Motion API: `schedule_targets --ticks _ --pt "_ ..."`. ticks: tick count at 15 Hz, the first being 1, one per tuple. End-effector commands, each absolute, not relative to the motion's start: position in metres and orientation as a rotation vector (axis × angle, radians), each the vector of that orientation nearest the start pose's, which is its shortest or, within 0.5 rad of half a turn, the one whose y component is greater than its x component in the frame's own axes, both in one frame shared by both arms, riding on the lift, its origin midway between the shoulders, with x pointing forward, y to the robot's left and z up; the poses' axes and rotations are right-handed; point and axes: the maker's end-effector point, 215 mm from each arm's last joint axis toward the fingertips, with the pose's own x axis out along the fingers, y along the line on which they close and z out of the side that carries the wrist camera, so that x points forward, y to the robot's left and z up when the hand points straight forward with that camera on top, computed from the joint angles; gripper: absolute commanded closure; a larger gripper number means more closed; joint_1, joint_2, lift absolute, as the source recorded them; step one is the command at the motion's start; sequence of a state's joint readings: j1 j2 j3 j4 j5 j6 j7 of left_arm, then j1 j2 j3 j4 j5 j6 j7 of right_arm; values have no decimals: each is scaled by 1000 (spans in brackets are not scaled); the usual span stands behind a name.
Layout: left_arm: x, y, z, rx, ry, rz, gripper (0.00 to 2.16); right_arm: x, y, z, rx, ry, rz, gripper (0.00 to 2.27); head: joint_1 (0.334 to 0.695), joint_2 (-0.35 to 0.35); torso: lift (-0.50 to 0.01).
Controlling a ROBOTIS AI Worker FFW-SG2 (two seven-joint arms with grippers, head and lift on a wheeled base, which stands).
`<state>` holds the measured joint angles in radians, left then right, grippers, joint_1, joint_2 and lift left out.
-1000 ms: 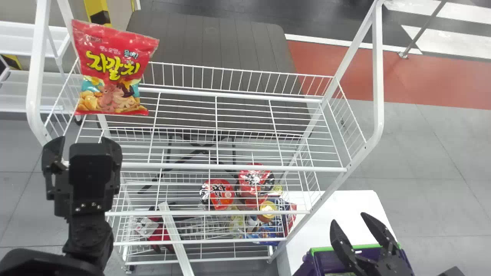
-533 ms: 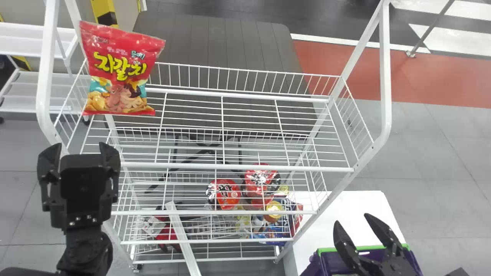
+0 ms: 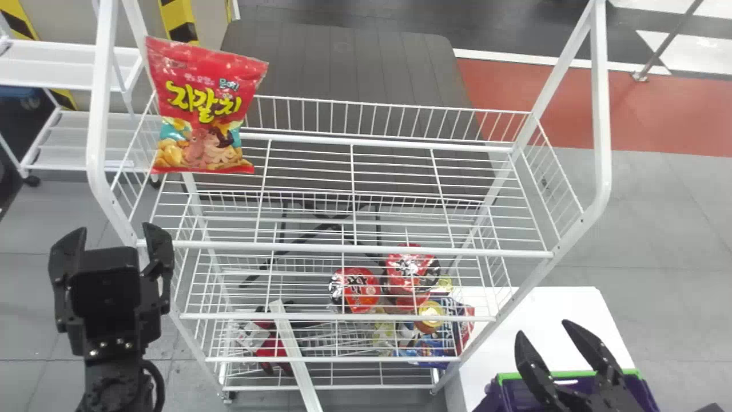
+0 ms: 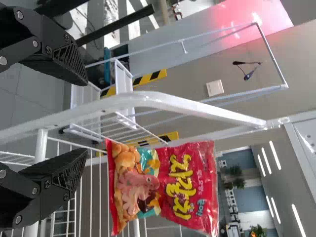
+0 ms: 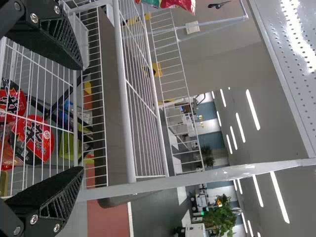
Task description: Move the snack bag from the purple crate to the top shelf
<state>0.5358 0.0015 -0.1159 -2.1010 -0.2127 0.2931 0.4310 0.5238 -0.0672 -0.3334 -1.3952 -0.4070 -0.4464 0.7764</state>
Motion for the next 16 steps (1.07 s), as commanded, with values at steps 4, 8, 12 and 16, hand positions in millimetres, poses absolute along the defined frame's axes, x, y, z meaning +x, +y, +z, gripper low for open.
schedule_targets --ticks 4,8,12,16 --pt "422 330 -378 177 163 371 434 341 -291 -447 222 73 288 93 695 -45 0" --pt "440 382 -371 146 80 344 434 354 -238 -393 192 12 294 93 695 94 0" --pt "447 399 -393 97 106 241 431 355 -175 -365 180 -20 313 97 695 208 0" --pt "438 408 -417 36 138 237 431 351 -134 -357 94 -27 348 97 695 334 0"
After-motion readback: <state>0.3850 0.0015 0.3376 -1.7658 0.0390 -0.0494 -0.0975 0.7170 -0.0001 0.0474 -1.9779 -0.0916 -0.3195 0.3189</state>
